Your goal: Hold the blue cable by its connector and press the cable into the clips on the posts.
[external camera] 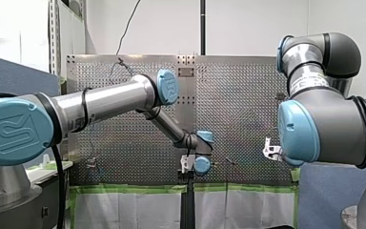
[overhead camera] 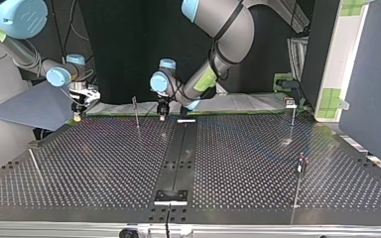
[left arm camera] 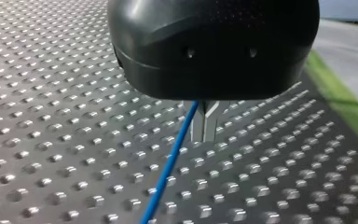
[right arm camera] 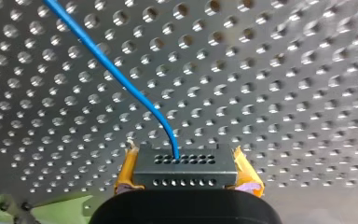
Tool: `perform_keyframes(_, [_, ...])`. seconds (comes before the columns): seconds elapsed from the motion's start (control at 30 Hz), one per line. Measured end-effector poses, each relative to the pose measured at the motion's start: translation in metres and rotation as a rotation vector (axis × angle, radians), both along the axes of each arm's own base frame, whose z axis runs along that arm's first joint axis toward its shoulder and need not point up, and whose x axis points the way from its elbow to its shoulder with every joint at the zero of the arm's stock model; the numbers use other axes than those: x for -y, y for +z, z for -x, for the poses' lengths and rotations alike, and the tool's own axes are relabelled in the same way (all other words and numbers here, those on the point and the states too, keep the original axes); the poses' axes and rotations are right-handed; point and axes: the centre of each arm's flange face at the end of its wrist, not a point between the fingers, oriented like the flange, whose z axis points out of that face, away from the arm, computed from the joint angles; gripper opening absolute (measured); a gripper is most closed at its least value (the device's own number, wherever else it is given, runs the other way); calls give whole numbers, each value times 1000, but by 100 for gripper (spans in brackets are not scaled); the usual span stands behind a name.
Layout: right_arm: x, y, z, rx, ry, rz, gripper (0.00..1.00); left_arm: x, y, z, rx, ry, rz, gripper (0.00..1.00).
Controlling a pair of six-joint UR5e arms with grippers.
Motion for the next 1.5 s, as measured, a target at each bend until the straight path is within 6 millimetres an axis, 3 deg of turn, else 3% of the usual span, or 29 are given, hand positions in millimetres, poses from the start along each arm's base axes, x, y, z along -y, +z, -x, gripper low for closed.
perform_keyframes(0.13, [8, -5, 1, 1, 1, 3, 0, -1, 6, -7, 11, 8, 8, 0])
perform_keyframes(0.43, [33, 12, 2, 19, 27, 57, 0, -4, 4, -8, 9, 16, 1, 0])
perform_keyframes(0.7, [38, 14, 3, 24, 44, 66, 0, -5, 3, -7, 8, 18, -10, 0])
perform_keyframes(0.73, [38, 14, 2, 24, 45, 65, 0, -5, 3, -7, 9, 16, -13, 16])
perform_keyframes(0.77, [38, 13, 2, 24, 47, 65, 0, -4, 3, -6, 9, 13, -18, 56])
perform_keyframes(0.8, [38, 13, 2, 24, 49, 64, 0, -4, 3, -6, 11, 11, -23, 56])
perform_keyframes(0.83, [38, 12, 2, 24, 51, 62, 0, -3, 3, -5, 13, 9, -28, 84])
perform_keyframes(0.87, [38, 12, 2, 25, 52, 60, 0, -2, 3, -3, 16, 9, -35, 100])
perform_keyframes(1.3, [34, 8, -5, 25, 63, 38, 0, 9, -1, 19, -10, -42, -136, 100])
perform_keyframes(1.5, [33, 7, -6, 25, 65, 35, 0, 26, 6, 52, -40, -125, -201, 100])
